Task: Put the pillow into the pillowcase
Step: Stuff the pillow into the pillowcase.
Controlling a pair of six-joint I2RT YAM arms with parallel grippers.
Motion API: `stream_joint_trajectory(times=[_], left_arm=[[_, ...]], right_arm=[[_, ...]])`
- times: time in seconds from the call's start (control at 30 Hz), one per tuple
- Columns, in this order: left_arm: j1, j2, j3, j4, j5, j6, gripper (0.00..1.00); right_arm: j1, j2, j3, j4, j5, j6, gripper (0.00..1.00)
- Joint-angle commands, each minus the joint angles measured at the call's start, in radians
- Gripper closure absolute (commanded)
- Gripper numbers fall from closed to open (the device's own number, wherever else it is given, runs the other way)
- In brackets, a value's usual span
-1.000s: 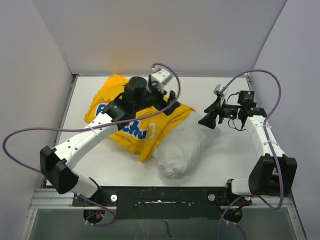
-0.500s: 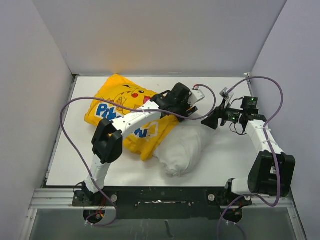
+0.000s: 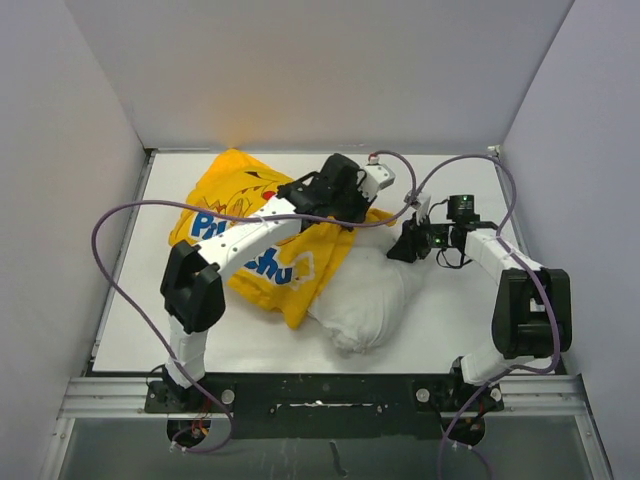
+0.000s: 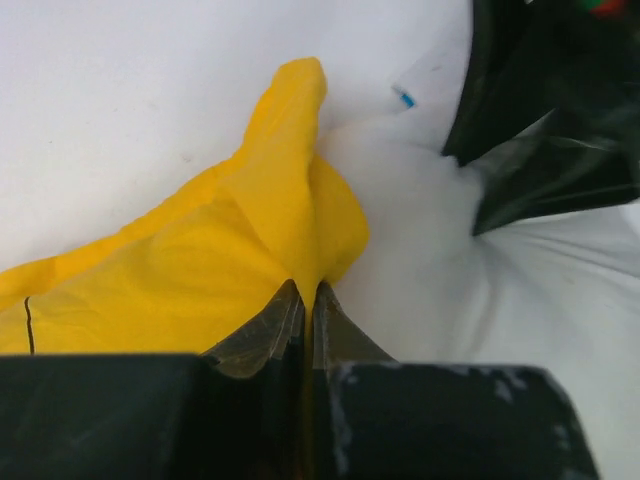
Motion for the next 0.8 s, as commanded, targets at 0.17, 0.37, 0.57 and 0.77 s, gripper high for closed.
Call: stream_joint_trajectory(times=[0.17,0.37,0.57,0.77], left_arm=[[0.067,-0.285,-0.118,0.432,0.576,-0.378,1.00],[0.025,-0.191,0.053,0.677,0.740,-0.647,1.00],[0.003,-0.088,0.189,0.999,0.777,-0.901,1.00],[0.080,-0.126,-0.244,1.357,0.731,-0.997,1.00]], right_arm=[[0.026,-0.037,0.043,0.172,-0.165,0.191,0.99],[0.016,-0.108,0.165,0.622,-0.202,0.593,1.00],[0.053,-0.124,0.067,1.155,-0.101,1.018,1.00],[0.055,-0.190,-0.188,0.692,-0.069,0.410,0.94]])
